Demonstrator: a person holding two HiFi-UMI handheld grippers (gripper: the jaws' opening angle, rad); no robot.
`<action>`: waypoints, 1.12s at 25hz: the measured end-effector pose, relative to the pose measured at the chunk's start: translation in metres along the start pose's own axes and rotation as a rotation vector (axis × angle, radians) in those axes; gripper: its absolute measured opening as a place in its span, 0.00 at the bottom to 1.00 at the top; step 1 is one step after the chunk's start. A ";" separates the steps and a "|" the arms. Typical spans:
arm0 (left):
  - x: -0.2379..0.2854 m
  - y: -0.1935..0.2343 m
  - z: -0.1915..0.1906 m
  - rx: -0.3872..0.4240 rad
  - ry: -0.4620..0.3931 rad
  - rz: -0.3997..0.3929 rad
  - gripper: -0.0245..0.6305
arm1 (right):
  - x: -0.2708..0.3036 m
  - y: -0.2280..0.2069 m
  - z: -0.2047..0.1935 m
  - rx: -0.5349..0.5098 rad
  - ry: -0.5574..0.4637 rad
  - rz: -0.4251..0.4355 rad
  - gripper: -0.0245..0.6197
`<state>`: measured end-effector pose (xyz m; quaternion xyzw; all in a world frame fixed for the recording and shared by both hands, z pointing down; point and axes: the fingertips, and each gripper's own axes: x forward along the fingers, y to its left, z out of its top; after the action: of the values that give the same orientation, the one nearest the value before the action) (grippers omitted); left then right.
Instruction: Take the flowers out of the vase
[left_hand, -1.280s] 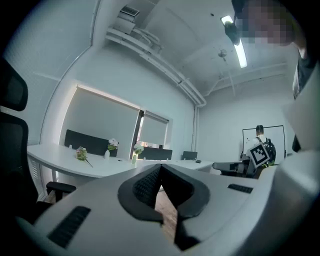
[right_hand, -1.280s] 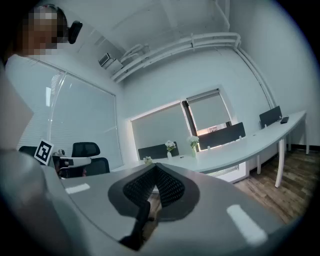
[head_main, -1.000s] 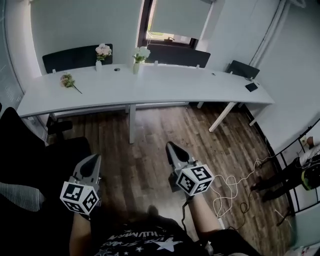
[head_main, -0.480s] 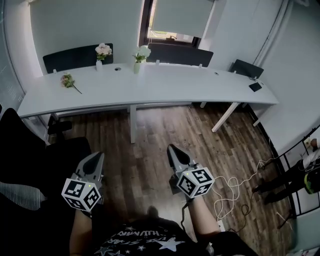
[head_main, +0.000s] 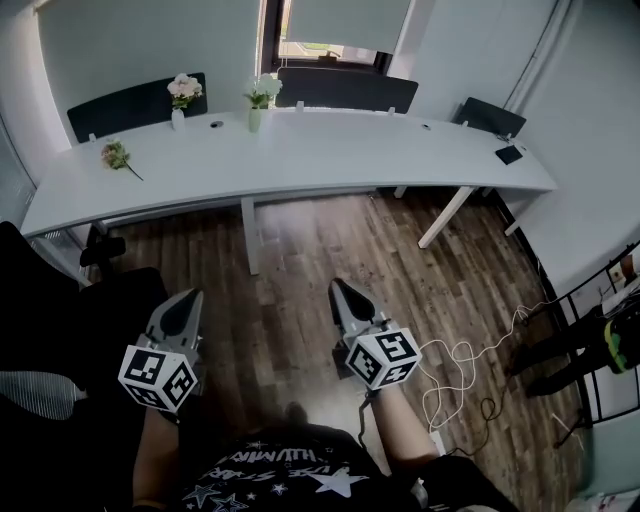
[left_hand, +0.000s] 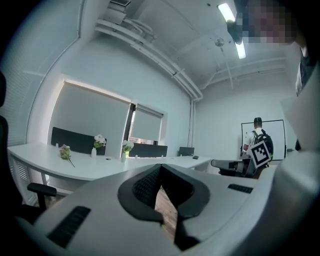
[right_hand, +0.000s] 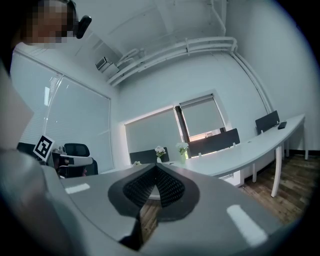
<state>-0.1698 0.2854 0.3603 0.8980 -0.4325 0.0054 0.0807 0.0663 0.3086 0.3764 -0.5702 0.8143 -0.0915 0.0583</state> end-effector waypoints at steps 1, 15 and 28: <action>0.008 -0.006 0.000 0.004 0.002 0.000 0.05 | -0.001 -0.009 0.001 -0.003 0.000 0.000 0.04; 0.085 -0.034 -0.025 0.041 0.087 0.033 0.05 | 0.018 -0.102 -0.012 0.060 0.030 0.005 0.04; 0.175 0.036 -0.027 -0.028 0.080 -0.026 0.05 | 0.094 -0.138 -0.016 -0.021 0.083 -0.099 0.04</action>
<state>-0.0864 0.1316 0.4061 0.9013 -0.4174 0.0341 0.1107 0.1570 0.1757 0.4228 -0.6062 0.7876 -0.1095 0.0138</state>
